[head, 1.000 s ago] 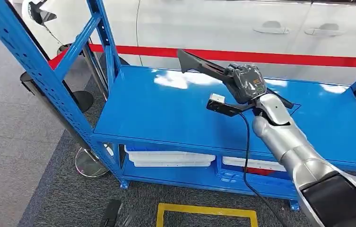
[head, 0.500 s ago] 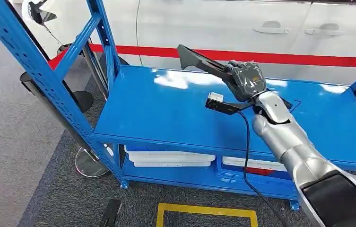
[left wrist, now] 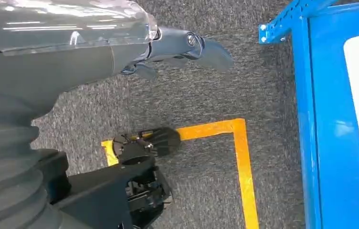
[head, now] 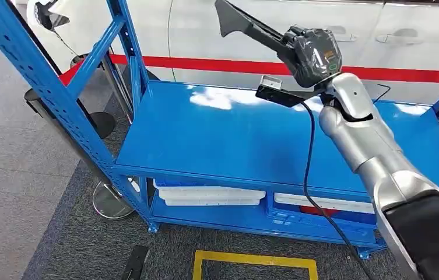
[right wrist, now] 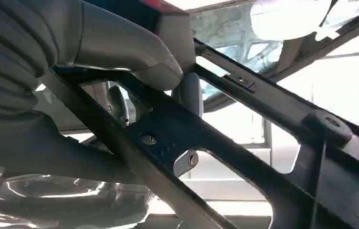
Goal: Take the parts from the cabinet and place them on the table.
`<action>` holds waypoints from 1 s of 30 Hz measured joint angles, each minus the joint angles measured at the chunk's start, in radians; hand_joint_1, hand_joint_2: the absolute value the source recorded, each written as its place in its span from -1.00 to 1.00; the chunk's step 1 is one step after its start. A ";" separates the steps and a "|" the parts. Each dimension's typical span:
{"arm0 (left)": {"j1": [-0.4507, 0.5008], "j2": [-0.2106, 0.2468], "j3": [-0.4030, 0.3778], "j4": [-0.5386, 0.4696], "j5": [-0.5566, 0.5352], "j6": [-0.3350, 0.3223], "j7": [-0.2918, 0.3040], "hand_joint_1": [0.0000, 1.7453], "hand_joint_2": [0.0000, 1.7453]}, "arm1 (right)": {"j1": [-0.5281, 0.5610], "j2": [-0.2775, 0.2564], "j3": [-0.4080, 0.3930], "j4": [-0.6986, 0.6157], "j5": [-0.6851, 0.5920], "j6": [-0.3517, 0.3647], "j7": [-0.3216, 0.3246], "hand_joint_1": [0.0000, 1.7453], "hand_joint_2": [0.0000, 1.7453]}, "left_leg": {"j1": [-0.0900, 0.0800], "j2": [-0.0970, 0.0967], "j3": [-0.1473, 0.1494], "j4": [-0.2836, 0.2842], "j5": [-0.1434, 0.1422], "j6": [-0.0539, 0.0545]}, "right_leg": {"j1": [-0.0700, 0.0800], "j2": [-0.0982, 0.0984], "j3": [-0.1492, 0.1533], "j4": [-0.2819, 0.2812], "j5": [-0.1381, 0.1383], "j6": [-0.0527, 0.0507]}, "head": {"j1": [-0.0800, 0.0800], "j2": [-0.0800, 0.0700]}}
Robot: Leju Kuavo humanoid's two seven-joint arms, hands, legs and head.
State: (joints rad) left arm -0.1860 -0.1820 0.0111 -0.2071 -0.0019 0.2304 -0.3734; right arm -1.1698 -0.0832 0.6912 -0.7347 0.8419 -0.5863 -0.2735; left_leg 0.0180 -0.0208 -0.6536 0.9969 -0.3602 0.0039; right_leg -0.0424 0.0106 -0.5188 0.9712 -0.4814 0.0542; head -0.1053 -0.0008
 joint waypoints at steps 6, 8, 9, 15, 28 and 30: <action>-0.012 0.000 0.010 0.000 0.021 0.003 0.041 -1.00 1.00 | -0.033 0.000 0.003 0.021 -0.056 0.003 -0.033 1.00 1.00 | 0.000 0.000 0.000 0.000 0.000 0.000 | 0.000 0.000 0.000 0.000 0.000 0.000 | 0.000 0.000; -0.014 0.000 0.010 0.000 0.014 0.002 0.042 -1.00 1.00 | -0.035 0.000 0.005 0.029 -0.064 0.000 -0.038 1.00 1.00 | 0.000 0.000 0.000 0.000 0.000 0.000 | 0.000 0.000 0.000 0.000 0.000 0.000 | 0.000 0.000; -0.015 0.000 0.010 0.000 0.010 0.001 0.042 -1.00 1.00 | -0.035 0.000 0.006 0.034 -0.067 -0.002 -0.039 1.00 1.00 | 0.000 0.000 0.000 0.000 0.000 0.000 | 0.000 0.000 0.000 0.000 0.000 0.000 | 0.000 0.000; -0.016 0.000 0.006 0.000 -0.014 0.001 0.007 -1.00 1.00 | -0.030 0.000 0.016 0.055 -0.071 -0.008 -0.035 1.00 1.00 | 0.000 0.000 0.000 0.000 0.000 0.000 | 0.000 0.000 0.000 0.000 0.000 0.000 | 0.000 0.000; -0.019 0.001 -0.018 0.000 -0.044 0.000 -0.003 -1.00 1.00 | 0.009 -0.002 0.036 0.072 -0.083 -0.053 -0.032 1.00 1.00 | -0.006 -0.001 -0.002 0.004 -0.003 0.001 | -0.003 0.000 0.000 -0.001 0.000 0.001 | 0.000 0.000; -0.019 0.003 -0.020 0.000 -0.050 0.001 -0.002 -1.00 1.00 | 0.013 -0.002 0.036 0.072 -0.086 -0.057 -0.032 1.00 1.00 | -0.007 -0.001 -0.004 0.008 -0.005 0.004 | -0.003 0.000 0.000 -0.001 -0.001 0.002 | 0.000 0.000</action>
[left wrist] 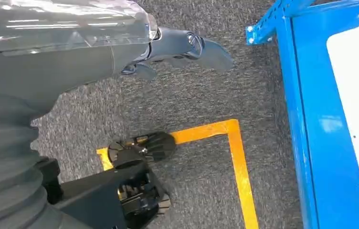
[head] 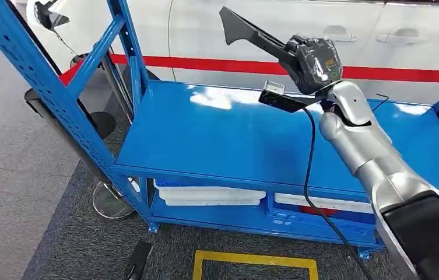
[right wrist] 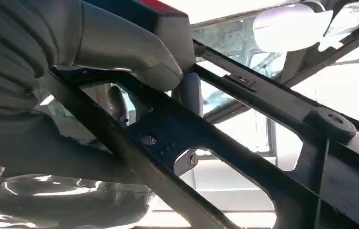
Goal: Take the parts from the cabinet and place them on the table.
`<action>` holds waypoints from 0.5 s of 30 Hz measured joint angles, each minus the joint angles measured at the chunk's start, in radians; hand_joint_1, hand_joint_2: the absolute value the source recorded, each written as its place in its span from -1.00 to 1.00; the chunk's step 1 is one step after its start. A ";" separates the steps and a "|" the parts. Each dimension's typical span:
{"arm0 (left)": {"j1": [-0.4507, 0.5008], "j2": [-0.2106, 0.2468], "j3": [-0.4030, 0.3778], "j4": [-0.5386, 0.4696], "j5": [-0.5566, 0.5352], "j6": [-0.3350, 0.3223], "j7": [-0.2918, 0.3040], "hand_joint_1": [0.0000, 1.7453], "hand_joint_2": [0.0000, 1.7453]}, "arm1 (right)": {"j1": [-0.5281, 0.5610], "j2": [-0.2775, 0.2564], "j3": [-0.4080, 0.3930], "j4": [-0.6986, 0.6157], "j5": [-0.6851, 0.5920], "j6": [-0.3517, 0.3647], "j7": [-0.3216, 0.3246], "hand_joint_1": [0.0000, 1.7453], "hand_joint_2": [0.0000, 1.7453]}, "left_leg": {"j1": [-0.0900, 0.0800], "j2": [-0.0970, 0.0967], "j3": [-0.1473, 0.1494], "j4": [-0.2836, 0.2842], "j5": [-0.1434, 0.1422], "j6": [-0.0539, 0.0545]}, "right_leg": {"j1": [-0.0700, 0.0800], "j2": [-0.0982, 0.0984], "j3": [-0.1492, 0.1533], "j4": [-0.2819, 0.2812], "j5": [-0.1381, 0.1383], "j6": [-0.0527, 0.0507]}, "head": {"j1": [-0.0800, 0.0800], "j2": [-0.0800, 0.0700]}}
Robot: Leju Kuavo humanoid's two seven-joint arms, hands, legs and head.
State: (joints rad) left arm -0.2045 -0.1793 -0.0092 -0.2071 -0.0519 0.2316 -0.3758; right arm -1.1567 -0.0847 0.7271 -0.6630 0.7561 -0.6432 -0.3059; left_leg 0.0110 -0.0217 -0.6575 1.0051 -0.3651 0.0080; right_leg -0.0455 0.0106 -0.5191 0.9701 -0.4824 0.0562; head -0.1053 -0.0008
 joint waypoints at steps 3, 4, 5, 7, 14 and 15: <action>0.000 0.003 -0.003 0.000 -0.002 0.002 0.004 -1.00 1.00 | 0.004 -0.001 0.000 0.000 -0.003 -0.002 -0.002 1.00 1.00 | -0.001 0.000 -0.004 0.009 -0.005 0.008 | -0.001 0.000 0.001 0.000 -0.001 0.006 | 0.000 0.000; 0.000 0.004 -0.005 0.000 -0.003 0.002 0.005 -1.00 1.00 | 0.004 -0.001 0.000 0.000 -0.003 -0.003 -0.002 1.00 1.00 | -0.002 0.000 -0.005 0.012 -0.004 0.008 | -0.002 0.001 0.001 -0.001 0.002 0.010 | 0.000 0.000; 0.000 0.004 -0.006 0.000 -0.006 0.002 0.005 -1.00 1.00 | 0.004 -0.002 0.000 0.000 -0.003 -0.003 -0.002 1.00 1.00 | -0.001 0.001 -0.004 0.009 -0.003 0.010 | -0.002 0.002 0.003 -0.004 0.003 0.013 | 0.000 0.000; 0.000 0.004 -0.012 0.000 -0.011 0.002 0.005 -1.00 1.00 | 0.004 -0.008 0.000 0.000 -0.003 -0.005 -0.002 1.00 1.00 | 0.006 0.008 0.004 -0.010 0.007 0.023 | -0.005 -0.004 -0.008 0.027 -0.030 0.010 | 0.000 0.000; 0.004 0.004 -0.021 0.000 -0.015 0.011 0.005 -1.00 1.00 | 0.037 -0.008 0.002 0.002 0.002 -0.025 0.002 1.00 1.00 | -0.001 0.010 -0.007 0.003 0.010 0.028 | 0.006 -0.005 -0.105 0.227 -0.067 -0.003 | 0.000 0.000; 0.004 0.004 -0.021 0.000 -0.015 0.011 0.005 -1.00 1.00 | 0.037 -0.008 0.002 0.002 0.003 -0.025 0.004 1.00 1.00 | -0.001 0.010 -0.011 0.008 0.009 0.027 | 0.005 -0.006 -0.072 0.159 -0.034 -0.005 | 0.000 0.000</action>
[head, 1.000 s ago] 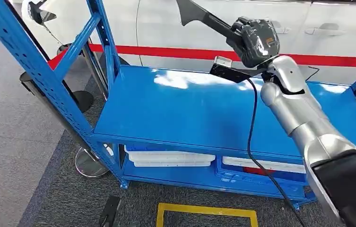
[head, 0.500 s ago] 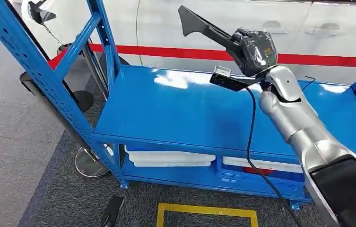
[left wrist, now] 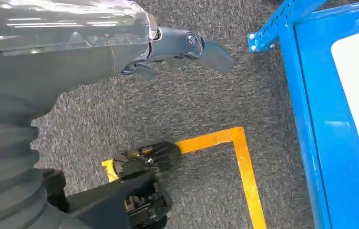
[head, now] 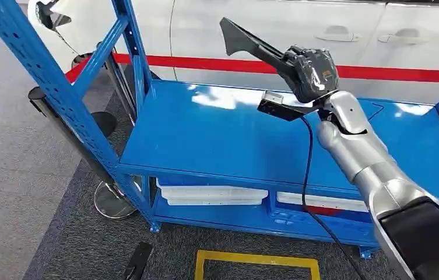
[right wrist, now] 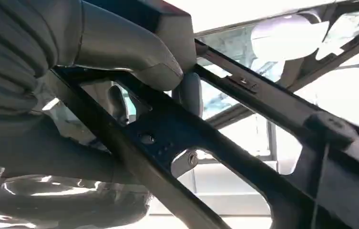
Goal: Take the parts from the cabinet and place them on the table.
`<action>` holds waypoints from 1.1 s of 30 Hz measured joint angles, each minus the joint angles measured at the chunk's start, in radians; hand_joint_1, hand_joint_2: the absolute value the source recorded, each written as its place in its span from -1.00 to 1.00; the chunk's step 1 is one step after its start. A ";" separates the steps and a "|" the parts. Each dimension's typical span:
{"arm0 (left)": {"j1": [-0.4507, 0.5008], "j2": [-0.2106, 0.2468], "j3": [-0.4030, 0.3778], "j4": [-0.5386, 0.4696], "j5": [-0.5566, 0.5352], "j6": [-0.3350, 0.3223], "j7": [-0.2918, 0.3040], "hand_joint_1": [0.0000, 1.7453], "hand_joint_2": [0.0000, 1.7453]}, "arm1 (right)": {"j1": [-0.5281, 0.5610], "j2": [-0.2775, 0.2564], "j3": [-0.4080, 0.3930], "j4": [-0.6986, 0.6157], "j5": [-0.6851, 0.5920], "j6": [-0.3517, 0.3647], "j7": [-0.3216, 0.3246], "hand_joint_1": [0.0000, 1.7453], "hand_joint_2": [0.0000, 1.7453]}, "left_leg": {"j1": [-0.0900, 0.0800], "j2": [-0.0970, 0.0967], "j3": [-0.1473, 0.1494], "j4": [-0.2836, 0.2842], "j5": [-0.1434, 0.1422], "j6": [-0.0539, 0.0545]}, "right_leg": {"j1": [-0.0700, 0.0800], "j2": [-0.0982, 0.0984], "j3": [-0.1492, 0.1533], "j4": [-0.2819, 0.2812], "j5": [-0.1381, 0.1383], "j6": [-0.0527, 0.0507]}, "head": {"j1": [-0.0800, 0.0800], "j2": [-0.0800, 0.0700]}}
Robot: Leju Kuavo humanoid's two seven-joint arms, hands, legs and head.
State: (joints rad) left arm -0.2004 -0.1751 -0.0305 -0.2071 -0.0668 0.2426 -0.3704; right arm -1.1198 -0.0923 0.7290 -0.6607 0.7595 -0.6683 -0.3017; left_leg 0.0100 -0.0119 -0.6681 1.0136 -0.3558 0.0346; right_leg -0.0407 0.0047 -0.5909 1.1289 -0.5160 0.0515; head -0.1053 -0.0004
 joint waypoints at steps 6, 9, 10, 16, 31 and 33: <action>0.006 0.000 0.000 0.000 -0.005 0.005 0.000 -1.00 1.00 | 0.001 0.008 0.003 0.000 0.012 0.001 0.022 1.00 1.00 | -0.003 -0.005 -0.023 0.001 0.029 -0.049 | 0.010 0.001 0.022 -0.101 0.043 -0.038 | 0.000 0.000; 0.007 0.000 -0.001 0.000 -0.006 0.009 0.001 -1.00 1.00 | -0.002 0.015 0.003 0.000 0.012 0.002 0.027 1.00 1.00 | 0.005 0.005 -0.072 0.132 -0.105 -0.062 | 0.010 -0.004 -0.003 -0.103 0.068 -0.061 | 0.000 0.000; 0.007 0.000 -0.001 0.000 -0.006 0.009 0.002 -1.00 1.00 | -0.002 0.015 0.005 0.000 0.013 0.002 0.026 1.00 1.00 | 0.005 0.006 -0.097 0.222 -0.156 -0.066 | 0.012 -0.004 -0.013 -0.103 0.076 -0.063 | 0.000 0.000; 0.006 0.000 -0.006 0.000 -0.010 0.008 0.003 -1.00 1.00 | -0.003 0.016 0.005 0.000 0.011 0.003 0.026 1.00 1.00 | 0.000 0.005 0.071 0.094 -0.101 -0.047 | 0.025 -0.004 -0.071 -0.094 0.116 -0.060 | 0.000 0.000; -0.001 -0.002 -0.020 0.000 -0.014 -0.013 0.000 -1.00 1.00 | -0.016 0.006 0.004 0.029 -0.014 -0.005 0.005 1.00 1.00 | 0.001 0.015 -0.001 0.010 -0.016 -0.018 | 0.004 -0.006 -0.012 0.011 0.051 0.000 | -0.001 0.000; -0.001 -0.001 -0.020 0.000 -0.013 -0.013 -0.005 -1.00 1.00 | -0.015 0.007 0.004 0.030 -0.015 -0.013 0.004 1.00 1.00 | -0.006 0.013 -0.022 0.028 -0.011 -0.027 | 0.014 -0.002 0.037 -0.081 -0.001 -0.006 | -0.001 0.000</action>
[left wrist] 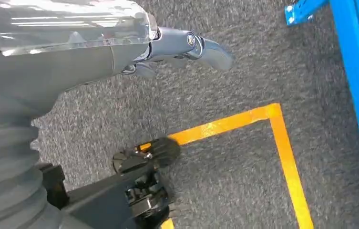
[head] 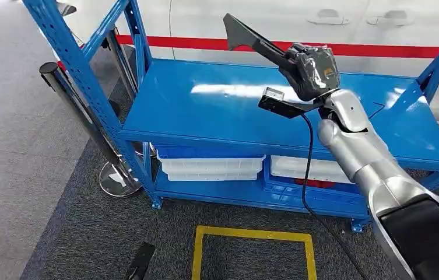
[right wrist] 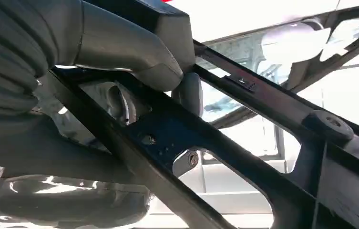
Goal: Take the parts from the cabinet and place them on the table.
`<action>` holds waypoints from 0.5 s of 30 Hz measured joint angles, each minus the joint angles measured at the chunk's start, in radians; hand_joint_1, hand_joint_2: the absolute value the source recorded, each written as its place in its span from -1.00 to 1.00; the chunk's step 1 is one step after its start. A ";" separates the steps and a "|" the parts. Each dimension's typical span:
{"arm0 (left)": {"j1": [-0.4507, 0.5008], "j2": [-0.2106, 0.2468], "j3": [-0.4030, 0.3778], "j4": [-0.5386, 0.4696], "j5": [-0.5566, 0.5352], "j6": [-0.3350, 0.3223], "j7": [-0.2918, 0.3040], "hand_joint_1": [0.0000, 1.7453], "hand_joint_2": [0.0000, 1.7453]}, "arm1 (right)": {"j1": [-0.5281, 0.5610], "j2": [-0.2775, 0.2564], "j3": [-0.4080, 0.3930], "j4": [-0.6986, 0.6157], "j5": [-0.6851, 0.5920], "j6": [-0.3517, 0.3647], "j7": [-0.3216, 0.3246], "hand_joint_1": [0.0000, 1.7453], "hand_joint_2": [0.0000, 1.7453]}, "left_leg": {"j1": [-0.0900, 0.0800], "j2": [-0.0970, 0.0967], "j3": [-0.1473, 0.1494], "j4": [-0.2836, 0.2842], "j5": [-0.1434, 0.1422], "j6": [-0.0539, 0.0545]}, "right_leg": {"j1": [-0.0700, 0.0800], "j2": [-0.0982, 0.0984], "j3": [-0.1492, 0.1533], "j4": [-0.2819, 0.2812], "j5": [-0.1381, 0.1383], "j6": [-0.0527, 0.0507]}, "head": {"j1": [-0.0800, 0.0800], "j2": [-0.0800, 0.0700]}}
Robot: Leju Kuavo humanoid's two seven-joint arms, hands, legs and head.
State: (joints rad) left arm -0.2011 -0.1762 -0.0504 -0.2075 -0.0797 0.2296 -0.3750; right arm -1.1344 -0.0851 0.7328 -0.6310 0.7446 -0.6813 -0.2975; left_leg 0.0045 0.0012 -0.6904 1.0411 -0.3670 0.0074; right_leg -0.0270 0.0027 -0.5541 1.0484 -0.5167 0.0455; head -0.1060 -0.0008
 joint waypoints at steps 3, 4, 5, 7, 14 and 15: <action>0.000 0.000 0.000 0.000 0.000 0.000 0.000 -1.00 1.00 | 0.000 0.000 0.000 0.000 0.000 0.000 0.000 1.00 1.00 | 0.000 0.000 0.000 0.000 0.000 0.000 | 0.000 0.000 0.000 0.000 0.001 -0.002 | 0.000 0.000; 0.001 0.000 0.000 0.000 0.000 0.000 -0.001 -1.00 1.00 | 0.003 0.000 0.000 0.000 0.000 -0.002 -0.001 1.00 1.00 | 0.000 0.000 0.000 0.001 0.001 -0.001 | 0.000 0.002 -0.001 0.006 0.005 -0.009 | -0.001 0.000; 0.004 0.000 0.000 0.000 0.003 0.000 -0.005 -1.00 1.00 | 0.011 0.000 -0.001 0.000 0.001 -0.003 -0.002 1.00 1.00 | -0.002 0.000 0.001 0.000 0.008 -0.007 | -0.002 0.003 -0.008 0.012 0.011 -0.015 | -0.001 0.000; 0.022 0.002 0.000 0.000 0.008 0.000 -0.013 -1.00 1.00 | 0.034 0.000 -0.003 0.001 0.008 -0.005 -0.005 1.00 1.00 | 0.005 -0.002 -0.020 0.008 -0.006 -0.031 | -0.003 -0.003 -0.036 0.006 0.040 -0.053 | -0.001 0.000; 0.032 0.002 0.000 0.000 0.014 0.002 -0.019 -1.00 1.00 | 0.076 0.000 -0.006 0.001 0.009 -0.006 -0.005 1.00 1.00 | 0.004 -0.002 -0.011 0.267 -0.139 -0.027 | 0.014 -0.002 -0.130 0.007 0.116 -0.067 | -0.001 0.000; 0.031 0.002 0.000 0.000 0.014 0.002 -0.019 -1.00 1.00 | 0.077 -0.001 -0.007 0.001 0.008 -0.006 -0.005 1.00 1.00 | -0.001 -0.003 0.053 0.181 -0.113 -0.012 | 0.019 -0.002 -0.141 0.007 0.127 -0.066 | -0.001 0.000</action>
State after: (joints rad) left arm -0.1698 -0.1740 -0.0504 -0.2075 -0.0660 0.2316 -0.3944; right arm -1.0571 -0.0858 0.7256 -0.6302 0.7527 -0.6874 -0.3029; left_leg 0.0030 -0.0016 -0.6375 1.2217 -0.4797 -0.0048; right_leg -0.0084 0.0009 -0.6952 1.0551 -0.3893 -0.0205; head -0.1072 -0.0007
